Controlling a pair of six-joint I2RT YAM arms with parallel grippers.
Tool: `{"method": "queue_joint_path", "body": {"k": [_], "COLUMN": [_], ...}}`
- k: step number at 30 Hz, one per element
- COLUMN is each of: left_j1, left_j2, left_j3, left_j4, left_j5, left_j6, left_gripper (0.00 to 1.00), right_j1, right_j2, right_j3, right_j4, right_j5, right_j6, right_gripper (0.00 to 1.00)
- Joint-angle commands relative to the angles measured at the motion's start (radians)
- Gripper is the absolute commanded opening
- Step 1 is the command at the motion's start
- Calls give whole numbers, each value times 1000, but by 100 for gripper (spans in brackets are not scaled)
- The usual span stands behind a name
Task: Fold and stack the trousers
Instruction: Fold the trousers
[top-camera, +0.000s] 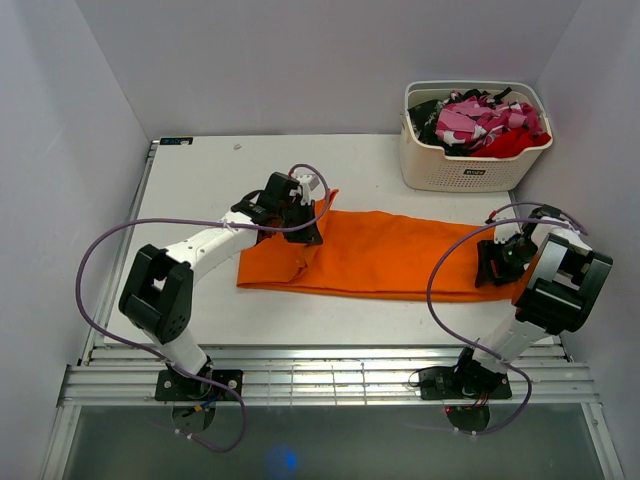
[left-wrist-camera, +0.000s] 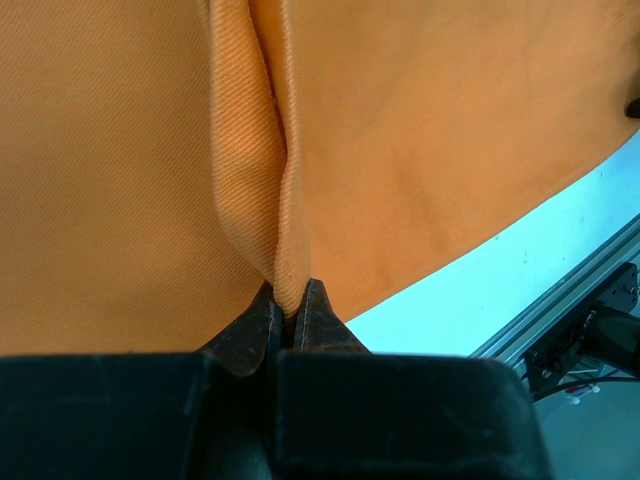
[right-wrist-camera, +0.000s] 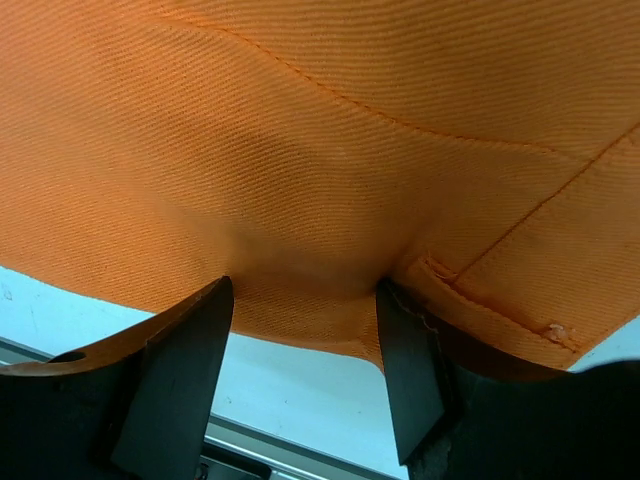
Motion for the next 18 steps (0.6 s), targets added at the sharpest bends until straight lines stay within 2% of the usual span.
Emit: {"method": "queue_joint_path", "body": {"k": [1, 8, 17, 18], "left_j1": [-49, -115, -140, -142], "left_j2": [-31, 43, 182, 204], "left_j3": [71, 96, 108, 110], "left_j4": [20, 61, 113, 116], "left_j5": [-3, -34, -31, -31], "left_j6": [-6, -58, -150, -156], "left_gripper": [0, 0, 0, 3], "right_j1": [12, 13, 13, 15], "right_j2": [-4, -13, -18, -18], "right_j3": [-38, -41, -25, -25], "right_j4": [67, 60, 41, 41], "right_j5": [40, 37, 24, 22], "right_j6": [21, 19, 22, 22], "right_gripper": [65, 64, 64, 64]}}
